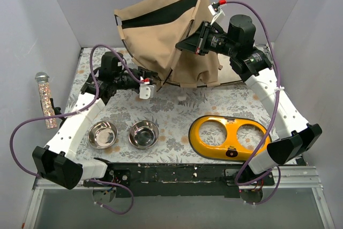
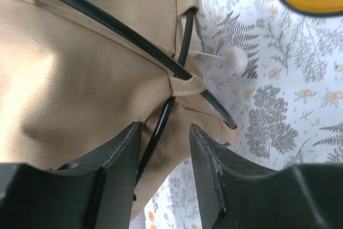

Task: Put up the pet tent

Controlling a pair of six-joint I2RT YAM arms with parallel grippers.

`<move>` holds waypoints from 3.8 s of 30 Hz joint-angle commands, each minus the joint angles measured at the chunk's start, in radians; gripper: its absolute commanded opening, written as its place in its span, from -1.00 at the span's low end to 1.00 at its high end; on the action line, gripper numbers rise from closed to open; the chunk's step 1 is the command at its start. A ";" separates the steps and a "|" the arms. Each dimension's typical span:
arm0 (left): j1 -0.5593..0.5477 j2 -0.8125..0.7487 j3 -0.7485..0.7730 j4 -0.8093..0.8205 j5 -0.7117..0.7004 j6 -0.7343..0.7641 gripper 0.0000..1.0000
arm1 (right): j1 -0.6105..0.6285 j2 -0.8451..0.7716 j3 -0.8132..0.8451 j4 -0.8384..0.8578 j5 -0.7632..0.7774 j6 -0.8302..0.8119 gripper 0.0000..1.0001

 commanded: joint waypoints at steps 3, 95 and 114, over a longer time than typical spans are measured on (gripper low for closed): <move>-0.026 -0.019 -0.070 0.113 -0.098 0.128 -0.28 | 0.006 -0.009 0.049 0.102 -0.054 0.032 -0.97; 0.221 0.441 0.719 0.102 0.180 -0.644 -0.28 | -0.321 0.013 -0.215 -0.090 -0.263 -1.186 -0.97; 0.109 0.619 0.816 -0.133 0.052 -0.263 -0.54 | -0.310 -0.009 -0.223 -0.084 -0.300 -1.186 -0.97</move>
